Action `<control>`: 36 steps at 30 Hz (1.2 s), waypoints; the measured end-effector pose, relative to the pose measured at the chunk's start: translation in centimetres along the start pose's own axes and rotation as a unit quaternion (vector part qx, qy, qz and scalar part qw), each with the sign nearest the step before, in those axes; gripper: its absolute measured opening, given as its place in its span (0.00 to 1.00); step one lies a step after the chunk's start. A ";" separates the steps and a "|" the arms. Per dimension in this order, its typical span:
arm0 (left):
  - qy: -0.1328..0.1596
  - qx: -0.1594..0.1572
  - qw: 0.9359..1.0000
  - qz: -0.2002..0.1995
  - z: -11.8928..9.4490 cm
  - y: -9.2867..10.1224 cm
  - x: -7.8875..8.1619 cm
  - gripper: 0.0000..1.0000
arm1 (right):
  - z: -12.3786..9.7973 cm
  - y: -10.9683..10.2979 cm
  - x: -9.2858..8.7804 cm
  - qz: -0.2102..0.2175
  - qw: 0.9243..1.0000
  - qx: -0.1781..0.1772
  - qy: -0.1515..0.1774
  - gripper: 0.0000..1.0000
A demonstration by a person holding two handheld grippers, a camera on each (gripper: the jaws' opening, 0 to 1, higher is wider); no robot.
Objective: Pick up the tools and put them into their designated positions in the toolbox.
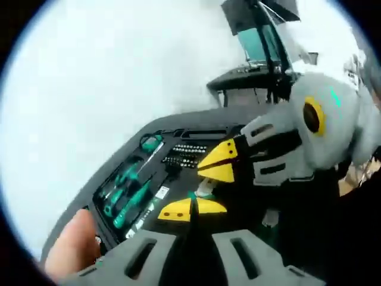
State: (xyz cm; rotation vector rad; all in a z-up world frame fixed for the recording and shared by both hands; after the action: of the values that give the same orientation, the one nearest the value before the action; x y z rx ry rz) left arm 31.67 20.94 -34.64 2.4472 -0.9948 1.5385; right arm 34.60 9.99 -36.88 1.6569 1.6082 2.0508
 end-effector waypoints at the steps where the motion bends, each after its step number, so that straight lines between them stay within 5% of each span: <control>1: -0.003 0.000 1.000 0.028 0.0 -0.1 -0.1 0.00 | 0.3 -0.1 0.0 -0.001 1.000 0.000 -0.001 0.00; 6: -0.007 0.002 1.000 0.021 0.2 -0.1 -0.3 0.00 | 1.0 -0.4 -0.1 0.003 1.000 0.004 -0.009 0.00; 15: 0.024 0.047 0.997 0.054 0.3 0.8 -0.8 0.00 | 1.5 -1.0 0.1 -0.056 0.998 0.002 -0.013 0.00; 24: 0.042 0.087 0.991 0.094 0.1 1.9 -1.7 0.00 | 1.4 -0.6 0.3 -0.034 0.998 0.045 -0.036 0.00; 27: 0.057 0.061 0.996 0.013 0.0 1.3 -1.7 0.00 | 1.2 -0.4 0.2 -0.019 0.998 0.050 -0.032 0.00; 29: 0.081 0.045 0.996 0.004 -0.5 0.9 -2.0 0.00 | 1.1 0.1 -0.3 0.043 0.998 0.048 0.016 0.00; 31: 0.035 0.038 0.991 -0.120 -1.9 0.2 -2.6 0.00 | 0.1 1.3 -0.7 0.046 0.997 0.051 -0.026 0.00; 32: 0.025 0.061 0.988 -0.139 -2.8 -1.0 -2.7 0.00 | -0.3 2.1 -0.8 0.081 0.995 0.047 -0.031 0.00; 35: 0.035 0.069 0.987 -0.141 -5.5 -1.5 -3.2 0.00 | -0.9 4.3 -0.3 0.213 0.977 0.028 -0.006 0.00; 36: 0.049 0.069 0.984 -0.156 -5.9 -1.8 -3.3 0.00 | -0.8 4.3 0.1 0.228 0.973 0.026 0.000 0.00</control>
State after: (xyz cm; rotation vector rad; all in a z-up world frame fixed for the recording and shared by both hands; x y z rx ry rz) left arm 27.20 26.28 -34.02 2.4409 -0.4738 1.6441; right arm 36.20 7.57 -33.61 2.2152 1.3866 2.2079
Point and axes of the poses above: the point that each gripper's makers call its tool centre point, and the gripper's own axes: z roughly forward along the fingers, y roughly to its right, x roughly out of its top, the point moved 8 cm from there along -z, roughly backward along the fingers, and after that the axes turned 9 degrees about -z, right-handed, at the moved point
